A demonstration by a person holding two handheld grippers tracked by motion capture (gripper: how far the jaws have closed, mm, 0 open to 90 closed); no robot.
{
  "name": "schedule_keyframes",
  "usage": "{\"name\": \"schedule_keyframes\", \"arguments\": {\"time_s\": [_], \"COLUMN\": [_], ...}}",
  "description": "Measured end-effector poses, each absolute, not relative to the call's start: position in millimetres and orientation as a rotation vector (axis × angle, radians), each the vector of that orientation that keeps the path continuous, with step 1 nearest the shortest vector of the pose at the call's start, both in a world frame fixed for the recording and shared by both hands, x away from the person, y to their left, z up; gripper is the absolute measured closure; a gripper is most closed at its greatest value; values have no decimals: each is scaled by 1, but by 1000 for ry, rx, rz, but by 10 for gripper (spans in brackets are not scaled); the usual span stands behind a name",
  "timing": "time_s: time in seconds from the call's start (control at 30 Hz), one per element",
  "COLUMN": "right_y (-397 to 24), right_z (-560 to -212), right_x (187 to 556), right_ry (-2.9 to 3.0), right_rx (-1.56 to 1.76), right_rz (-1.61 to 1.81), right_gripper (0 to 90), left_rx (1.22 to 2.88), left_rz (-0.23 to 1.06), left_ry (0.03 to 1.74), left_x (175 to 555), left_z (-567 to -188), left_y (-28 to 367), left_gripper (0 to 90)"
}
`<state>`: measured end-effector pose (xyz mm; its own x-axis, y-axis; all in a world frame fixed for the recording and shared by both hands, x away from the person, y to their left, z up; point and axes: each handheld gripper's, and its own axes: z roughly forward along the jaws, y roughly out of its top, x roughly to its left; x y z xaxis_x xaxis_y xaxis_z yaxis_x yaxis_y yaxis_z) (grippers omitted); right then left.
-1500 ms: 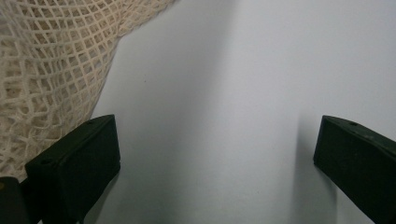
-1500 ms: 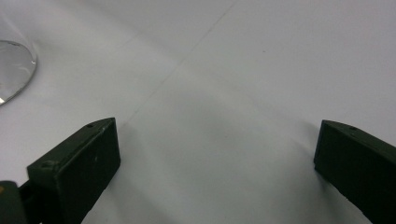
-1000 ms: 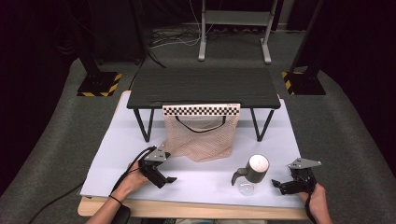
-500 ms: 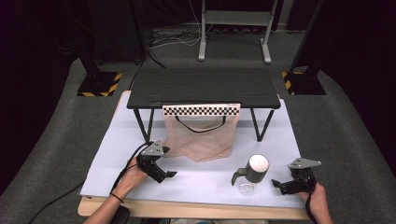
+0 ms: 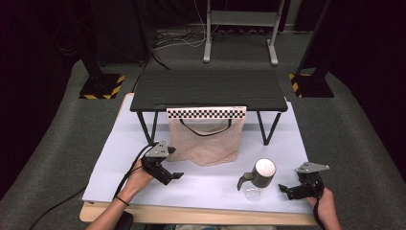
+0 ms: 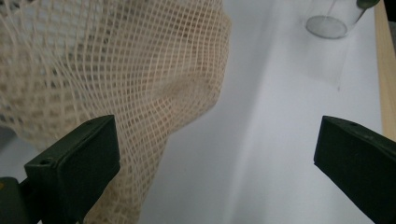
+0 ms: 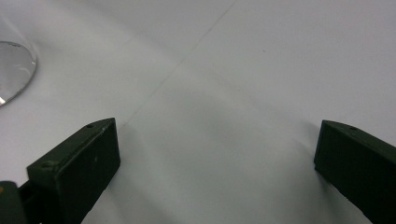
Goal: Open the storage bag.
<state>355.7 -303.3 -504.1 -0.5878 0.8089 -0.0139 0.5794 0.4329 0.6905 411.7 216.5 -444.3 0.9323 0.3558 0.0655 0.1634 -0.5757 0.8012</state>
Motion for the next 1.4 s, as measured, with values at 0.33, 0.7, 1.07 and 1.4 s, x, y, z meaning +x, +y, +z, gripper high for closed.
{"name": "schedule_keyframes", "arguments": {"time_s": [0.33, 0.7, 1.07, 1.4], "right_y": [-303, -303, -303, -303], "right_z": [-504, -504, -504, -504], "right_x": [356, 356, 356, 356], "right_ry": [2347, 2347, 2348, 2346], "right_rx": [1189, 1188, 1189, 1188], "right_rz": [931, 932, 933, 932], "right_gripper": [0, 0, 0, 0], "left_rx": [2112, 2114, 2158, 2151], "left_rz": [325, 285, 263, 280], "left_ry": [336, 324, 306, 266], "left_x": [410, 417, 423, 424], "left_z": [-424, -424, -421, -413], "left_y": [212, 201, 191, 181], "left_gripper": [4, 3, 5, 9]}}
